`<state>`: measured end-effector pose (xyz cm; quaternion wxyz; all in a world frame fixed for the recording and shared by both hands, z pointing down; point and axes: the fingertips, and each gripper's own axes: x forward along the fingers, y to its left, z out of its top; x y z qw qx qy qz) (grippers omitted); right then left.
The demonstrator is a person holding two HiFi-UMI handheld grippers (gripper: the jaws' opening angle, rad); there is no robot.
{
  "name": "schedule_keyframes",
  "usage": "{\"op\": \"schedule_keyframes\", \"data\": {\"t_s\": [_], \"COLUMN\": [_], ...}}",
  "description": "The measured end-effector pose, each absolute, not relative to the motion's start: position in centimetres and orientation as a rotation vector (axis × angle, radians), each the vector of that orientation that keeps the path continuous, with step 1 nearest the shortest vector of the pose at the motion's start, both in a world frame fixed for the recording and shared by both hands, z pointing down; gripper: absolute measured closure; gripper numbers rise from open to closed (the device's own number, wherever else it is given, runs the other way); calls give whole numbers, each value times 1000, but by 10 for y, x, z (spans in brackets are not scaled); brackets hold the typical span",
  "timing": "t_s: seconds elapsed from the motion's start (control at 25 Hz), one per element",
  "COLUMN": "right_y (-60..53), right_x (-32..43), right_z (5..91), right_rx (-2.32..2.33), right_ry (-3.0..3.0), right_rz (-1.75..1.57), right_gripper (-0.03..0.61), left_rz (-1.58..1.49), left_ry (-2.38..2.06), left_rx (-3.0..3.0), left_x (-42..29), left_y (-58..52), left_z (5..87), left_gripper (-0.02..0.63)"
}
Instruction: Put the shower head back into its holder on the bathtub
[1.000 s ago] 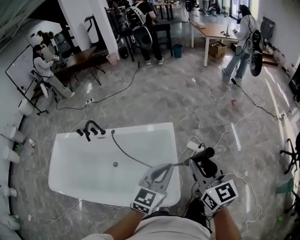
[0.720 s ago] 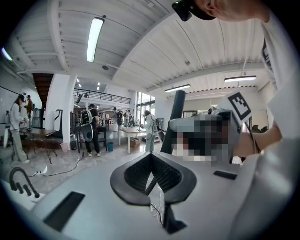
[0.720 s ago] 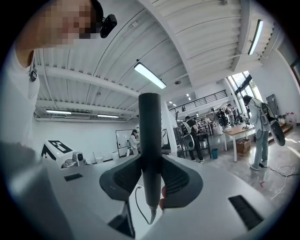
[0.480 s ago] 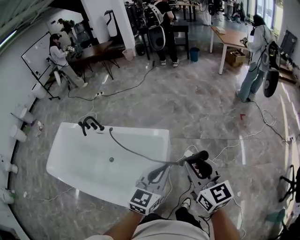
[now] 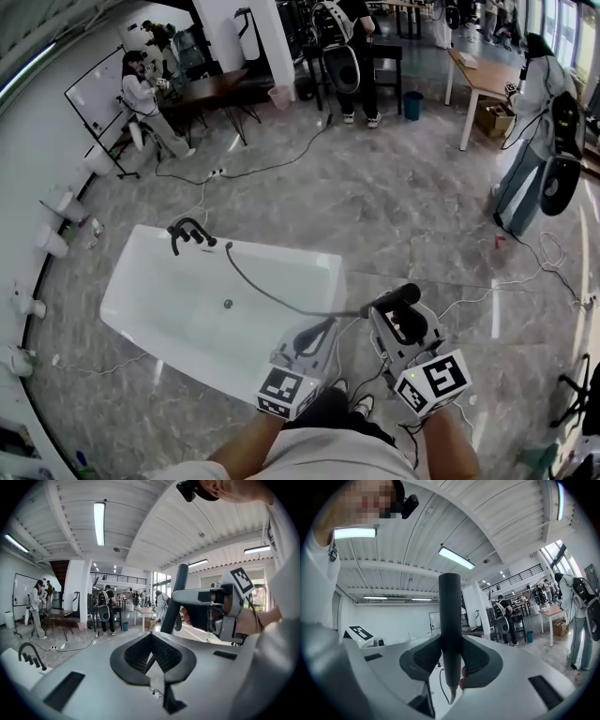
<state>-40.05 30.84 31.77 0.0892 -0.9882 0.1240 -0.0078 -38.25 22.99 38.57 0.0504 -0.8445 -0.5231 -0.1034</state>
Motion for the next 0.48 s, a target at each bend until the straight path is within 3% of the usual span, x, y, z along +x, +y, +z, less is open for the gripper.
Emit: {"op": "schedule_keyframes", "data": {"t_s": [0.48], "right_y": [352], "right_x": [-288], "right_z": [335], "right_rx": [-2943], "right_ry": [406], "right_rz": [-70], "right_gripper": [442], "left_rz": [-329], "left_ry": [-1576], "left_rx": [-2599], "left_x": [-272], "left_y": [277], "left_z": [404], "left_gripper": [609]}}
